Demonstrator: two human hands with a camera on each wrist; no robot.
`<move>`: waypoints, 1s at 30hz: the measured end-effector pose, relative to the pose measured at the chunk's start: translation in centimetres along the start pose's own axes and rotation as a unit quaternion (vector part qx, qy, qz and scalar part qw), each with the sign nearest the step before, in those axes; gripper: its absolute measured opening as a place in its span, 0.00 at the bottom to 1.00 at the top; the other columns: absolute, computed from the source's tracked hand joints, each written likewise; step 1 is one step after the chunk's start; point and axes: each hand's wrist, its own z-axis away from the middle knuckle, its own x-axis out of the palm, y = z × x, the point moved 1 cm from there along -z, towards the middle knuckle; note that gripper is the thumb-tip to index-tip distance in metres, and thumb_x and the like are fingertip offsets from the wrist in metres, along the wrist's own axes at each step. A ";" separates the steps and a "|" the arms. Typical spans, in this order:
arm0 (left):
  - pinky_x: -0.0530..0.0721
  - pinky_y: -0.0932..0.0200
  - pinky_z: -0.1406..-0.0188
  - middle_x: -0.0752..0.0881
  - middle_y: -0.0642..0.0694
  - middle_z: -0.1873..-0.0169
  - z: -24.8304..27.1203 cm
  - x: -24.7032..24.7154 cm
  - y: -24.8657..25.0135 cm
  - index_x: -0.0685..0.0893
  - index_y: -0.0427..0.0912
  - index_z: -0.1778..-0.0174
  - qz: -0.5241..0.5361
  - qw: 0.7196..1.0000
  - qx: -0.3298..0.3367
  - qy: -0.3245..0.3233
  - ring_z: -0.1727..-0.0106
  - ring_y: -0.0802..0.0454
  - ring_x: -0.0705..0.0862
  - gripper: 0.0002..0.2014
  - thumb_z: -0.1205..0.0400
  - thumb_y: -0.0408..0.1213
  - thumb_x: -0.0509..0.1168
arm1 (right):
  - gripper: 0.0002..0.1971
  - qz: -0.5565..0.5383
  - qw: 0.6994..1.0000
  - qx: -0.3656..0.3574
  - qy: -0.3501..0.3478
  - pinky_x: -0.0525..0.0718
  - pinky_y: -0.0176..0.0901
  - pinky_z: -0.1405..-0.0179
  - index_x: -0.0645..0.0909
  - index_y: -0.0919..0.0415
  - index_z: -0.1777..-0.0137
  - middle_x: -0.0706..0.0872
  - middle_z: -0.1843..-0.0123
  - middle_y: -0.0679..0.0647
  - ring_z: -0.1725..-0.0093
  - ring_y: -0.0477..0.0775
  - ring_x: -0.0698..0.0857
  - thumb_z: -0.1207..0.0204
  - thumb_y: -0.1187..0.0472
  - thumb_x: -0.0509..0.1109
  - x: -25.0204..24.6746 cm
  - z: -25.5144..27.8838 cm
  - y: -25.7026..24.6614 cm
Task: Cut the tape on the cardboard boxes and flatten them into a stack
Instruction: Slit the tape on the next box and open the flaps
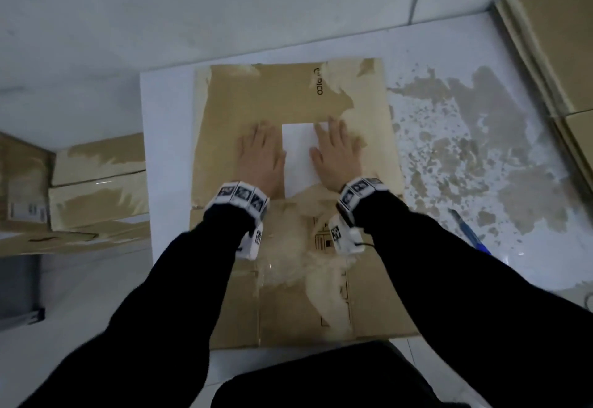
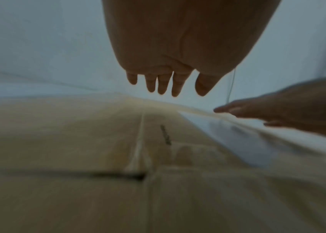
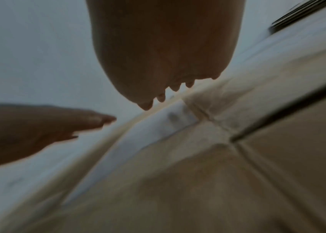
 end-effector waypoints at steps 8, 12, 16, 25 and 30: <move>0.34 0.39 0.22 0.33 0.43 0.17 -5.3 2.3 -0.6 0.34 0.48 0.17 -0.074 0.994 0.013 -0.082 0.18 0.41 0.32 0.33 0.13 0.54 0.42 | 0.31 0.108 0.993 0.002 -0.048 0.32 0.77 0.29 0.35 0.49 0.17 0.37 0.15 0.53 0.18 0.59 0.32 0.15 0.41 0.39 1.4 -3.5 -0.3; 0.32 0.37 0.22 0.30 0.46 0.18 -6.0 1.3 -1.0 0.35 0.54 0.17 -0.025 0.992 0.000 -0.124 0.18 0.44 0.29 0.35 0.14 0.57 0.47 | 0.33 0.075 0.995 -0.013 -0.070 0.32 0.76 0.28 0.35 0.47 0.17 0.33 0.15 0.50 0.18 0.56 0.30 0.16 0.39 0.43 0.7 -4.4 -0.1; 0.35 0.33 0.23 0.31 0.48 0.18 -2.9 -0.6 -5.7 0.38 0.62 0.18 0.046 0.983 -0.121 -0.130 0.18 0.46 0.31 0.41 0.19 0.61 0.57 | 0.33 0.015 0.999 0.025 -0.041 0.37 0.68 0.23 0.41 0.44 0.16 0.34 0.15 0.54 0.17 0.61 0.34 0.17 0.41 0.51 -0.9 -2.5 3.5; 0.71 0.40 0.32 0.73 0.35 0.30 6.2 -0.6 -8.1 0.73 0.35 0.30 0.224 0.849 -0.471 0.087 0.29 0.35 0.70 0.34 0.27 0.51 0.71 | 0.21 -0.243 0.929 0.253 0.115 0.73 0.48 0.53 0.77 0.73 0.48 0.80 0.51 0.68 0.47 0.66 0.79 0.25 0.51 0.63 0.4 7.1 10.9; 0.73 0.47 0.39 0.79 0.29 0.38 7.9 -0.9 -8.0 0.77 0.27 0.36 0.246 0.873 -0.407 0.110 0.35 0.32 0.77 0.29 0.19 0.52 0.65 | 0.18 -0.235 0.953 0.179 0.058 0.73 0.49 0.40 0.72 0.71 0.33 0.79 0.38 0.67 0.36 0.65 0.77 0.14 0.59 0.55 -1.5 8.1 10.9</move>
